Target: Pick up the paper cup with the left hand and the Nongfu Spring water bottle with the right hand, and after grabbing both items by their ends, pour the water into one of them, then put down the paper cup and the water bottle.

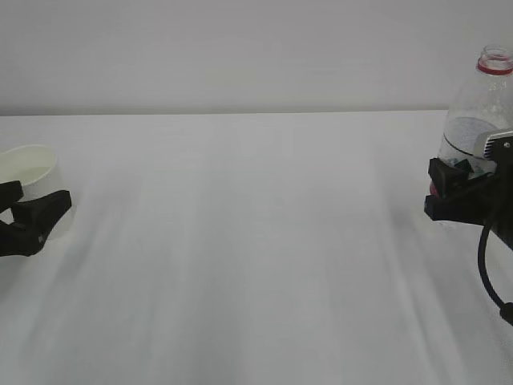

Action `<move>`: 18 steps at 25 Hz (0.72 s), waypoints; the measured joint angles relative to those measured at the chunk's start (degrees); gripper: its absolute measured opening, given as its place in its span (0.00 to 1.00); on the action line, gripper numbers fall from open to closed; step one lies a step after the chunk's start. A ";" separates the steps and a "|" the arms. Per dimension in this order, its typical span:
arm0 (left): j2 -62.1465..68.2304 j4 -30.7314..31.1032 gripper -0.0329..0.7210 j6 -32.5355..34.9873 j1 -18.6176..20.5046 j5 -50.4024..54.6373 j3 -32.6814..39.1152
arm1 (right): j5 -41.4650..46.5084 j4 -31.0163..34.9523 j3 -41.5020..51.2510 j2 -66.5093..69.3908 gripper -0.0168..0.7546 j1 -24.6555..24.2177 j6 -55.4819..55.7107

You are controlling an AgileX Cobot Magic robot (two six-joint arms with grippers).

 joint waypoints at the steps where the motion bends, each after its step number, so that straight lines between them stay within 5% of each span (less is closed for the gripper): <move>1: 0.00 1.33 0.83 0.00 0.00 0.00 0.00 | 0.00 0.00 0.00 0.00 0.67 0.00 0.00; 7: -1.26 3.66 0.83 -0.20 0.00 0.00 0.00 | 0.00 0.00 0.00 0.00 0.67 0.00 0.00; 18: -10.03 -1.43 0.83 -0.42 0.00 4.80 0.00 | 0.00 0.00 0.00 0.00 0.67 0.00 0.00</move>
